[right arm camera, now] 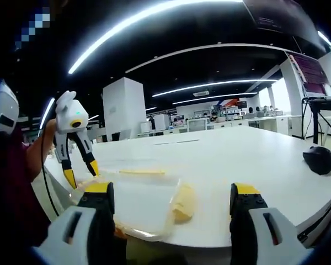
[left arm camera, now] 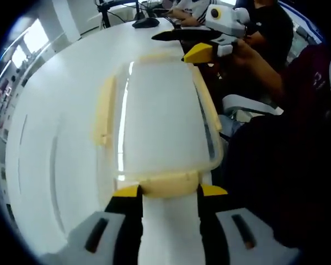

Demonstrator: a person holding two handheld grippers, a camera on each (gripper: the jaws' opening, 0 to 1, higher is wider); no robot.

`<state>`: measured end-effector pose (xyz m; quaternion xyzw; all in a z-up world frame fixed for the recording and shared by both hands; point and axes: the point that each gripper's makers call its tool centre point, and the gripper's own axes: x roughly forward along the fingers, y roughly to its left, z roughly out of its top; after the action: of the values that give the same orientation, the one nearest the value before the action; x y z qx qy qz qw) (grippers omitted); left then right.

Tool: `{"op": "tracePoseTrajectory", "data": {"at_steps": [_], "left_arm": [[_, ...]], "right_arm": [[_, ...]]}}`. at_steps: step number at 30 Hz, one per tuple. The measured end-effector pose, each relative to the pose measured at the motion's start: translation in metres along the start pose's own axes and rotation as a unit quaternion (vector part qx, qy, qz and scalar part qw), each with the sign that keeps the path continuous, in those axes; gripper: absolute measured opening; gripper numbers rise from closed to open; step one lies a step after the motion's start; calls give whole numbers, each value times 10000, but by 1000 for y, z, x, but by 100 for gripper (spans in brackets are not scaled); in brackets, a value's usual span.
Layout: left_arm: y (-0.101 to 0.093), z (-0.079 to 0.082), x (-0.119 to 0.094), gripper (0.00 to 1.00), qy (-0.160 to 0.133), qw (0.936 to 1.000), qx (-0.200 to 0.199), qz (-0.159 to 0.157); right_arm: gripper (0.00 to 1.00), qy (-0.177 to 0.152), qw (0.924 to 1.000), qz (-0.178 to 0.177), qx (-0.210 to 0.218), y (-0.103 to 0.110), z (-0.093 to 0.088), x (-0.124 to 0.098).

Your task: Snap each plastic latch of the storage box into its locked position after aligning the lid with the box until every specified latch is closed and the lid sits flush.

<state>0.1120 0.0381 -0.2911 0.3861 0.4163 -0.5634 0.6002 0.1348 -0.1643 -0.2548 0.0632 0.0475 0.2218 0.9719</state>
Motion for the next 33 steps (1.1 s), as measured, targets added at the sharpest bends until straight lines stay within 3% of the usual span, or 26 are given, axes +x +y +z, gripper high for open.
{"op": "tracePoseTrajectory", "data": {"at_steps": [33], "left_arm": [[-3,-29,-12,38,130,9999,-83,35]], "right_arm": [[86,-36,9999,133,99,0,-1,10]]}}
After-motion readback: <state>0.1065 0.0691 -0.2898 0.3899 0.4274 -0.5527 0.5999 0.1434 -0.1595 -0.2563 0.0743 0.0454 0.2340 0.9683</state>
